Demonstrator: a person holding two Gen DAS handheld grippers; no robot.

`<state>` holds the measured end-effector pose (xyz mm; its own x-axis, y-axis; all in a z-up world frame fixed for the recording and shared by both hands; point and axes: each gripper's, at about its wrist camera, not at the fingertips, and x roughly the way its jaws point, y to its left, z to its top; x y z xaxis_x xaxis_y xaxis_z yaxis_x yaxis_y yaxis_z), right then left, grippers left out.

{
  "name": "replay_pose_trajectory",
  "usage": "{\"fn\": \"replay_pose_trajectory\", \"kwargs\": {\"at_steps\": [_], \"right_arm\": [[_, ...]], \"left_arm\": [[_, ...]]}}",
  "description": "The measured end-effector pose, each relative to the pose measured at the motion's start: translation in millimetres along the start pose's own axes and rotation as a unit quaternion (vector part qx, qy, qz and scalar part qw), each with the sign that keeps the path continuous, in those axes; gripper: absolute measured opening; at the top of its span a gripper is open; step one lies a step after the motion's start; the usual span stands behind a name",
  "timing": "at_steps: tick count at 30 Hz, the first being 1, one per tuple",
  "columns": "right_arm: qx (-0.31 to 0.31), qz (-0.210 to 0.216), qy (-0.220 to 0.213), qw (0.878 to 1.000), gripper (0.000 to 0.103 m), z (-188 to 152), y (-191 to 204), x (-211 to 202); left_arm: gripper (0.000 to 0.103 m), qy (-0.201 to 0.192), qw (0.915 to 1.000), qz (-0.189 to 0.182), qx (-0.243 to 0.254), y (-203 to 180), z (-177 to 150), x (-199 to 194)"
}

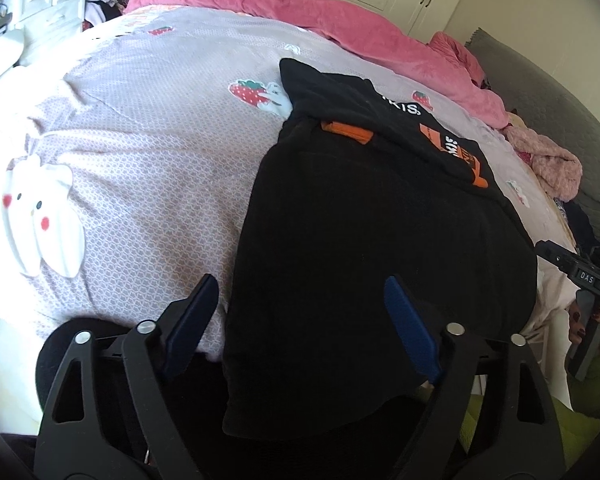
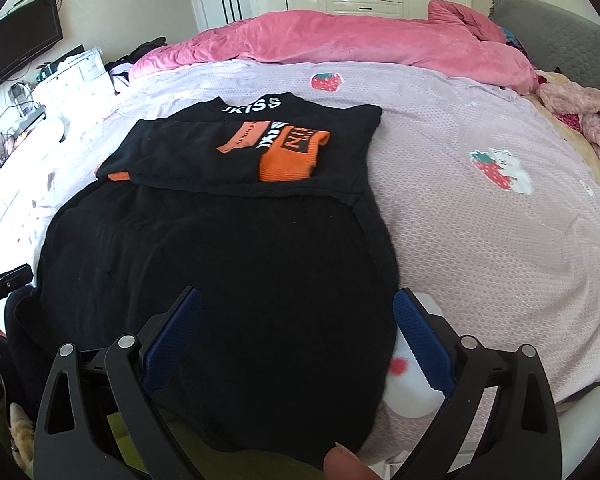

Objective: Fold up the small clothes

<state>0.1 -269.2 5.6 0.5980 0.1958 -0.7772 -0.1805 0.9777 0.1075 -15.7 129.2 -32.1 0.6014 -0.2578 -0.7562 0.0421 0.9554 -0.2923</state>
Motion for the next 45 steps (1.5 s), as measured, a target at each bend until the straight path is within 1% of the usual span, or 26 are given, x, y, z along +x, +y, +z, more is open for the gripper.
{"fn": "replay_pose_trajectory", "kwargs": {"at_steps": [3,5,14,16,17,20,21,23,25,27,31,32,33,34,35,36,38,40,41,45], "right_arm": [[0.002,-0.006,0.003,1.000,0.096,-3.7,-5.5,-0.8],[0.003,-0.008,0.006,1.000,0.096,-5.7,-7.5,-0.8],[0.007,-0.001,0.020,1.000,0.095,-22.6,-18.7,-2.1],[0.006,0.001,0.026,1.000,0.093,-27.1,-20.0,-1.4],[0.006,0.004,0.029,1.000,0.083,-29.7,-20.5,-1.8],[0.009,0.017,0.040,0.999,0.062,-35.9,-23.2,-2.0],[0.013,0.020,0.043,0.999,0.058,-38.1,-25.3,-1.9],[0.020,0.020,0.047,0.998,0.045,-41.3,-29.2,-1.0],[0.024,0.020,0.054,0.998,0.038,-44.7,-33.8,1.4],[0.032,0.027,0.059,0.997,0.038,-47.5,-37.7,4.0],[0.037,0.031,0.055,0.997,0.038,-49.5,-39.8,7.2],[0.035,0.031,0.054,0.997,0.035,-49.4,-39.2,7.5],[0.034,0.033,0.052,0.998,0.029,-49.1,-39.1,7.6],[0.030,0.034,0.052,0.998,0.017,-48.0,-38.4,6.9],[0.027,0.039,0.049,0.998,0.009,-46.5,-38.3,4.7],[0.029,0.048,0.045,0.997,0.009,-44.3,-39.1,1.5],[0.028,0.056,0.036,0.997,0.008,-40.1,-41.1,-4.3],[0.029,0.066,0.019,0.997,0.008,-33.9,-43.8,-12.1],[0.031,0.073,0.009,0.997,0.008,-29.4,-45.7,-16.2],[0.039,0.090,-0.033,0.995,0.008,-8.0,-53.0,-27.2]], "left_arm": [[0.062,0.006,1.0000,-0.004,0.003,-0.5,-1.3,2.5],[0.058,0.012,0.9999,-0.006,0.000,0.3,-2.7,5.2],[0.057,0.024,0.9996,-0.003,-0.016,10.5,-6.3,11.6],[0.053,0.027,0.9995,-0.003,-0.013,9.0,-7.0,13.4],[0.048,0.027,0.9995,-0.004,-0.012,8.0,-7.0,13.5],[0.036,0.023,0.9997,-0.004,-0.009,6.8,-6.8,10.4],[0.030,0.022,0.9997,-0.005,-0.010,7.4,-6.9,9.3],[0.021,0.023,0.9997,-0.005,-0.011,8.4,-6.6,9.8],[0.019,0.025,0.9996,-0.007,-0.010,8.7,-6.9,10.4],[0.019,0.027,0.9996,-0.007,-0.012,9.2,-6.7,11.9],[0.019,0.029,0.9993,-0.009,-0.020,11.8,-7.8,15.1],[0.019,0.028,0.9993,-0.009,-0.020,11.4,-8.6,14.3],[0.019,0.027,0.9994,-0.009,-0.021,11.4,-8.7,13.9],[0.019,0.025,0.9994,-0.009,-0.021,11.2,-8.8,13.4],[0.016,0.023,0.9994,-0.008,-0.022,11.5,-9.0,12.8],[0.010,0.021,0.9995,-0.006,-0.024,11.9,-9.2,11.5],[0.007,0.012,0.9995,-0.011,-0.029,13.0,-7.9,6.1],[0.004,-0.008,0.9995,-0.019,-0.023,8.7,-4.1,-5.1],[0.002,-0.016,0.9995,-0.019,-0.019,6.0,-2.4,-10.0],[0.001,-0.042,0.9988,-0.024,-0.008,-5.1,13.2,-25.1]]}}
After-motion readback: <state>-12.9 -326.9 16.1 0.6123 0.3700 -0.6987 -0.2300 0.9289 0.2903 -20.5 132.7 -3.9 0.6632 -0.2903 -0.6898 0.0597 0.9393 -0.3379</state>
